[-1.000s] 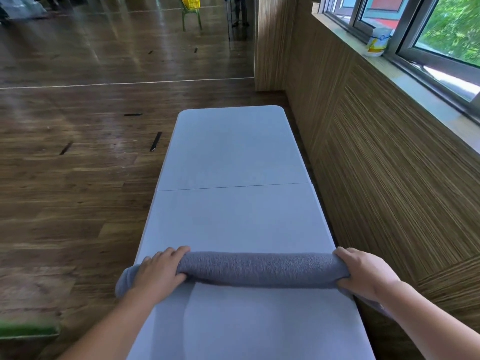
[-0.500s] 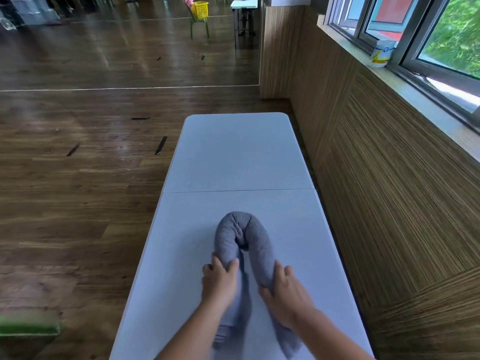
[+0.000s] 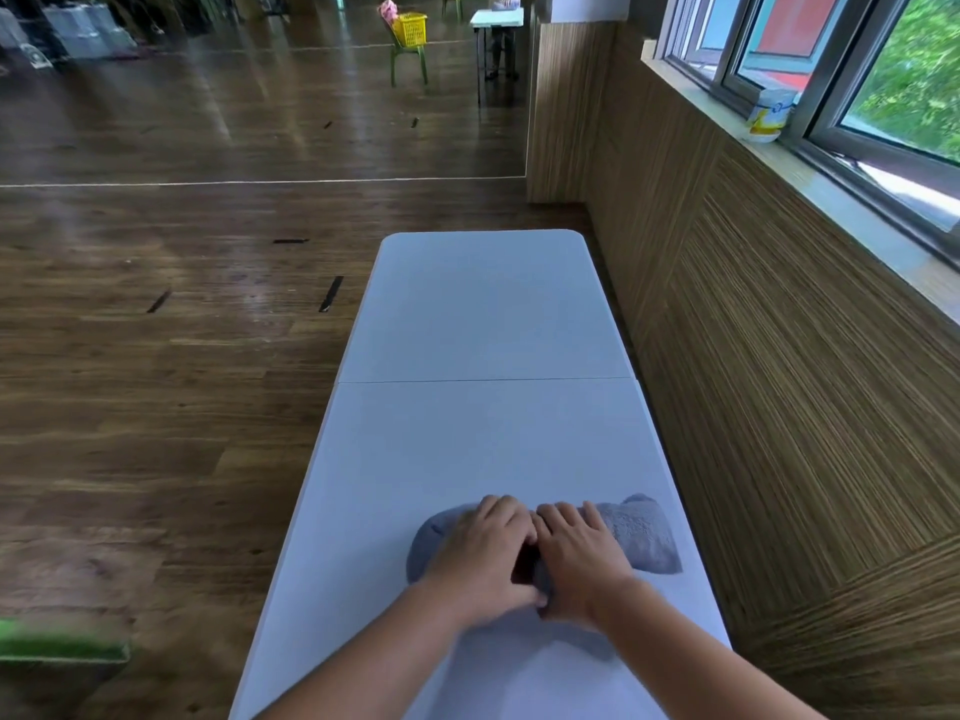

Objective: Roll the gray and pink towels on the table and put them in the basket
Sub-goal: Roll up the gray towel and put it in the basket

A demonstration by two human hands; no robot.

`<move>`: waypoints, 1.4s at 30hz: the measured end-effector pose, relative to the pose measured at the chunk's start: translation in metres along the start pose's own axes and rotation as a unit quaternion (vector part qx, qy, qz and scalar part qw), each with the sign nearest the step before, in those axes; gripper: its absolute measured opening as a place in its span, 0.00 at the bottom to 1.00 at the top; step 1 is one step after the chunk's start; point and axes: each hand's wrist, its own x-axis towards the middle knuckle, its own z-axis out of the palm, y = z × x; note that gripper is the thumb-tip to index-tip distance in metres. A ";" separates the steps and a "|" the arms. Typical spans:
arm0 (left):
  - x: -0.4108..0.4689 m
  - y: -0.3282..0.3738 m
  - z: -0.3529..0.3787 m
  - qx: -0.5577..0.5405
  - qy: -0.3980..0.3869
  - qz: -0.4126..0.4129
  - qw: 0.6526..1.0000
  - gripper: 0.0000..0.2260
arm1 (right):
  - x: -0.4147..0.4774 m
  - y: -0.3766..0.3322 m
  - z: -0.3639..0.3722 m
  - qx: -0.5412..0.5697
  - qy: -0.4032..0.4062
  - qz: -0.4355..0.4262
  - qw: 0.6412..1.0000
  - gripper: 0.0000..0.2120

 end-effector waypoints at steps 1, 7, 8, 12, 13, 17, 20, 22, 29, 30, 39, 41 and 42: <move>0.000 -0.006 0.001 0.017 -0.022 0.004 1.000 0.32 | -0.001 0.002 -0.001 -0.002 -0.002 -0.004 1.000 0.46; -0.011 -0.033 -0.002 0.109 -0.082 -0.069 0.988 0.54 | -0.017 0.029 -0.010 -0.001 -0.047 -0.001 0.999 0.56; -0.012 -0.035 -0.003 0.110 -0.099 -0.080 0.986 0.55 | -0.022 0.039 -0.010 0.012 -0.055 0.018 0.998 0.57; -0.023 -0.041 -0.007 0.092 -0.142 -0.119 0.978 0.58 | -0.034 0.058 -0.009 0.070 -0.081 0.076 0.991 0.57; -0.025 -0.039 -0.007 0.091 -0.144 -0.123 0.978 0.58 | -0.033 0.056 -0.009 0.075 -0.087 0.077 0.990 0.56; -0.029 -0.027 -0.005 0.089 -0.114 -0.140 0.979 0.49 | -0.032 0.046 -0.007 0.087 -0.085 0.078 0.990 0.50; -0.036 -0.018 -0.013 0.088 -0.089 -0.153 0.980 0.45 | -0.034 0.045 -0.017 0.082 -0.072 0.067 0.992 0.45; -0.038 -0.015 -0.030 0.090 -0.067 -0.157 0.981 0.44 | -0.030 0.045 -0.035 0.077 -0.051 0.057 0.994 0.43; -0.056 -0.018 -0.120 0.103 0.047 -0.178 0.977 0.44 | -0.001 0.025 -0.132 0.049 0.056 0.004 0.997 0.41; -0.065 -0.021 -0.128 0.103 0.061 -0.183 0.976 0.44 | 0.002 0.016 -0.141 0.044 0.065 -0.005 0.997 0.41; -0.225 -0.095 -0.168 0.106 0.129 -0.255 0.953 0.42 | 0.038 -0.157 -0.164 0.024 0.066 -0.108 0.992 0.41; -0.279 -0.125 -0.176 0.100 0.136 -0.284 0.944 0.42 | 0.049 -0.217 -0.162 0.028 0.059 -0.142 0.988 0.42; -0.303 -0.138 -0.179 0.099 0.140 -0.297 0.939 0.43 | 0.054 -0.243 -0.160 0.028 0.055 -0.153 0.986 0.42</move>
